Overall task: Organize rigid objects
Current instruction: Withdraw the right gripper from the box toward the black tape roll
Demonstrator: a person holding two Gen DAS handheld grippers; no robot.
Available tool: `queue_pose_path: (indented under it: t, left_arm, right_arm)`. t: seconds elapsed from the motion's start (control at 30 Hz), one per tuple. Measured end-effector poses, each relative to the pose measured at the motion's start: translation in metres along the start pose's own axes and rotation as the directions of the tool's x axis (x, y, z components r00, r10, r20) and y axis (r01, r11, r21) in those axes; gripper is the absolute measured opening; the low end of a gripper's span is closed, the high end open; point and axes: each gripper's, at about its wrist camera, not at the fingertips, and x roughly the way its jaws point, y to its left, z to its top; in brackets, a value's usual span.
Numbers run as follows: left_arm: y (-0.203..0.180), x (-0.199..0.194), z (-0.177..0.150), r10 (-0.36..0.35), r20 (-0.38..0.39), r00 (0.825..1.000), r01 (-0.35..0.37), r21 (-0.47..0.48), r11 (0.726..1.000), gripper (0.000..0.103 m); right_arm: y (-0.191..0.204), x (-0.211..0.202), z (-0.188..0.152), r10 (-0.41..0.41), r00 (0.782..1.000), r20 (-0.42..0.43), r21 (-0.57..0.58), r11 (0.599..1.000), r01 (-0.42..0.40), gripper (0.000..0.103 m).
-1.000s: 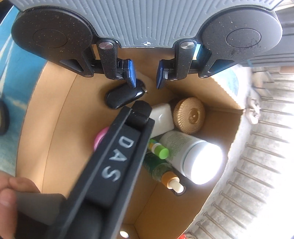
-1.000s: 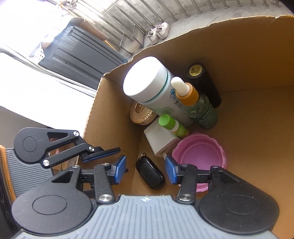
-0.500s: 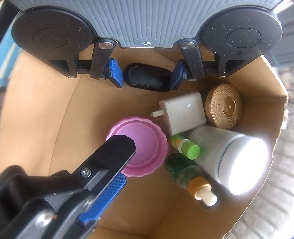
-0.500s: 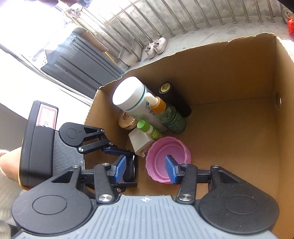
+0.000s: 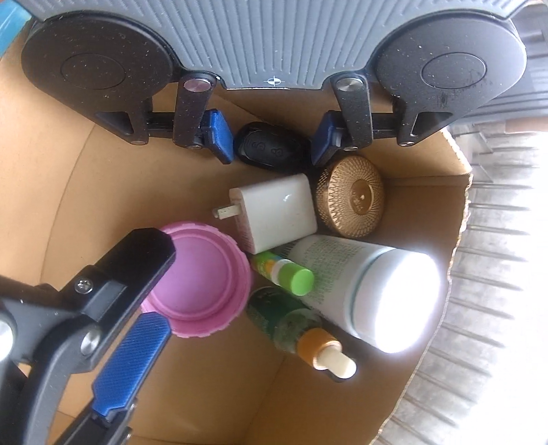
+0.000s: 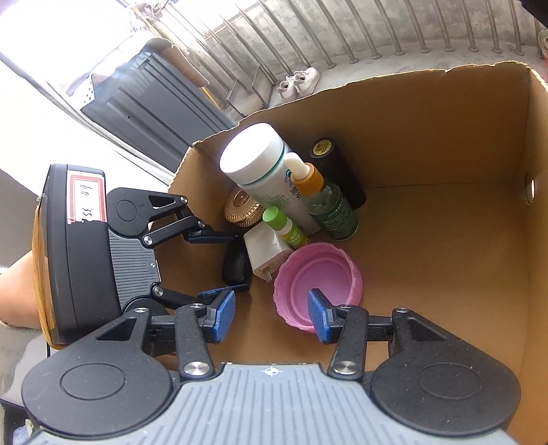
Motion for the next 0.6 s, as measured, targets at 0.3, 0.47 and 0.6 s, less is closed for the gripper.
queue_pose_path:
  t: [0.3,0.47,0.6]
  left_arm:
    - [-0.012,-0.09,-0.04,0.064,0.217,0.974,-0.013,-0.232,0.973,0.057]
    - [-0.003,-0.076,-0.073,0.063,0.477,0.877,0.086,-0.285,0.955,0.057]
    - [-0.052,-0.079,-0.092,-0.044,0.584,0.811,0.248,-0.275,0.929,0.056]
  right_arm:
    - [0.009,-0.052,-0.015,0.04,0.991,0.128,-0.041,0.999,-0.035,0.051]
    - [0.013,-0.104,-0.052,0.109,0.972,0.206,-0.083,0.992,-0.094,0.056]
    - [0.008,-0.136,-0.093,0.148,0.956,0.251,-0.057,0.989,-0.138,0.056]
